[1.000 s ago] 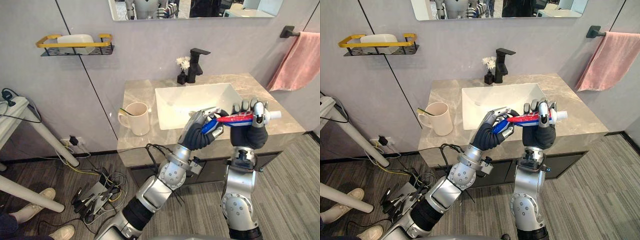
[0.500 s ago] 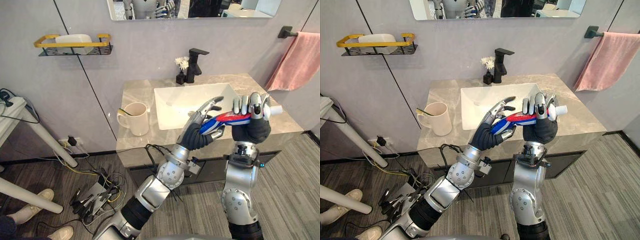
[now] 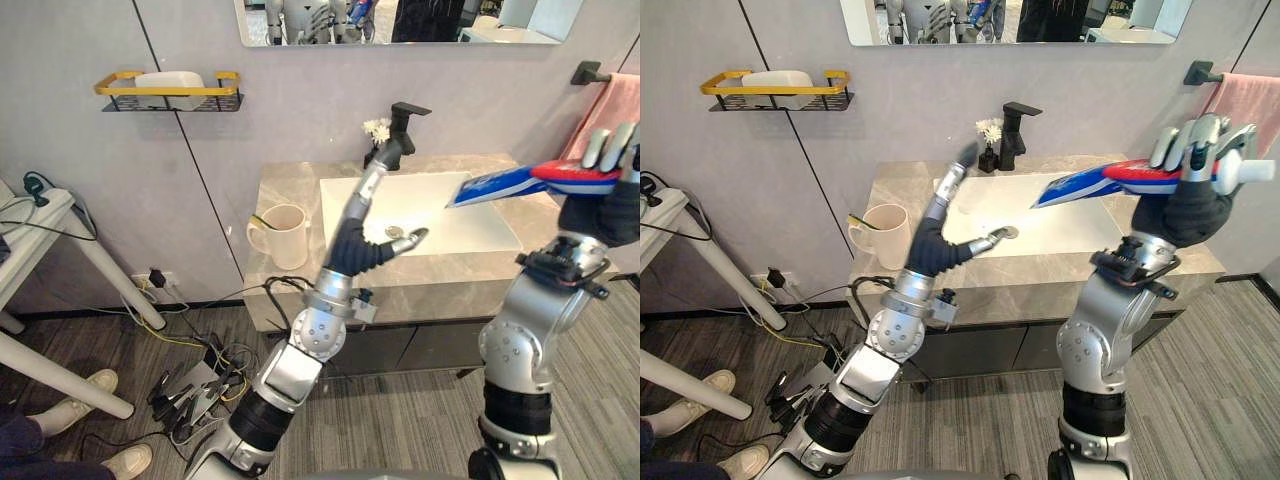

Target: Organize washtable

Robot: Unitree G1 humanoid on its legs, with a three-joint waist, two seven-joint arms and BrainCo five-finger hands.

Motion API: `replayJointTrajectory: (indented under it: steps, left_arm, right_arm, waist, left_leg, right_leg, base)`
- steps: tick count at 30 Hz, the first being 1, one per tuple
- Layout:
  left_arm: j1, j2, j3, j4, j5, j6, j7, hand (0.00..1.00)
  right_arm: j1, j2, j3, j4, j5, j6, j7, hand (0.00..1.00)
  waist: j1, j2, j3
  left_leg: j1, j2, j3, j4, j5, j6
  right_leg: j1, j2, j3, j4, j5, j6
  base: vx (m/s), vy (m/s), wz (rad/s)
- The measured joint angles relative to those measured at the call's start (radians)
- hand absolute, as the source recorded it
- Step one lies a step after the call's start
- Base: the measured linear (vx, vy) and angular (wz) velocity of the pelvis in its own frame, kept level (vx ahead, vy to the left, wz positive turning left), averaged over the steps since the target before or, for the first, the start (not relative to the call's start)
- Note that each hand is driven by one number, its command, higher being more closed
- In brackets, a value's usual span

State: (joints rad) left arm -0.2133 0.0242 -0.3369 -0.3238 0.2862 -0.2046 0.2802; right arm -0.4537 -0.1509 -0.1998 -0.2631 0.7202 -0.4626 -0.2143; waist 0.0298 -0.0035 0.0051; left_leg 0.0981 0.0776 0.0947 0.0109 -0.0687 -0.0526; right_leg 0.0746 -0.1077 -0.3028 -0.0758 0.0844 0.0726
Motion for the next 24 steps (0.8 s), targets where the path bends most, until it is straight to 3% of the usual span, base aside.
replayJointTrajectory:
  steps: [8, 12, 16, 19, 24]
  left_arm:
    - [0.235, 0.007, 0.229, -0.172, 0.005, 0.001, 0.060, 0.00]
    - [0.382, -0.018, 0.311, -0.196, 0.005, 0.003, 0.098, 0.00]
    - [0.527, -0.042, 0.354, -0.189, 0.003, 0.016, 0.100, 0.00]
    - [0.583, -0.054, 0.382, -0.132, 0.000, 0.035, 0.094, 0.00]
    - [0.635, -0.058, 0.399, 0.051, -0.013, 0.067, 0.069, 0.00]
  right_arm:
    - [-0.222, -0.119, 0.011, 0.218, 0.079, 0.018, 0.025, 1.00]
    - [-0.274, -0.173, 0.044, 0.318, 0.165, 0.059, 0.050, 1.00]
    - [-0.307, -0.187, 0.088, 0.337, 0.245, 0.112, 0.089, 1.00]
    - [-0.311, -0.245, 0.134, 0.336, 0.273, 0.144, 0.112, 1.00]
    - [-0.311, -0.338, 0.218, 0.277, 0.311, 0.193, 0.160, 1.00]
  waist:
    - [0.084, -0.010, 0.005]
    - [0.135, -0.051, 0.022]
    - [0.179, -0.104, 0.034]
    - [0.205, -0.136, 0.035]
    - [0.208, -0.164, 0.045]
  left_leg:
    - [-0.021, -0.001, -0.055, -0.009, 0.012, -0.005]
    - [-0.048, -0.001, -0.103, -0.013, 0.024, -0.008]
    - [-0.076, -0.001, -0.145, -0.010, 0.030, -0.013]
    - [-0.104, -0.003, -0.178, 0.008, 0.034, -0.012]
    - [-0.141, -0.011, -0.215, 0.025, 0.033, -0.013]
  right_leg:
    - [0.007, -0.001, -0.050, 0.000, -0.002, 0.002]
    - [0.008, -0.001, -0.088, -0.003, -0.006, 0.007]
    - [0.008, 0.000, -0.124, -0.016, -0.008, 0.009]
    - [0.008, -0.006, -0.164, -0.014, -0.014, 0.019]
    - [0.000, -0.018, -0.192, -0.012, -0.015, 0.019]
  base:
    - [-0.02, -0.010, 0.21]
    - [-0.02, -0.013, 0.34]
    - [0.01, -0.013, 0.33]
    - [0.05, 0.003, 0.43]
    - [0.02, 0.027, 0.28]
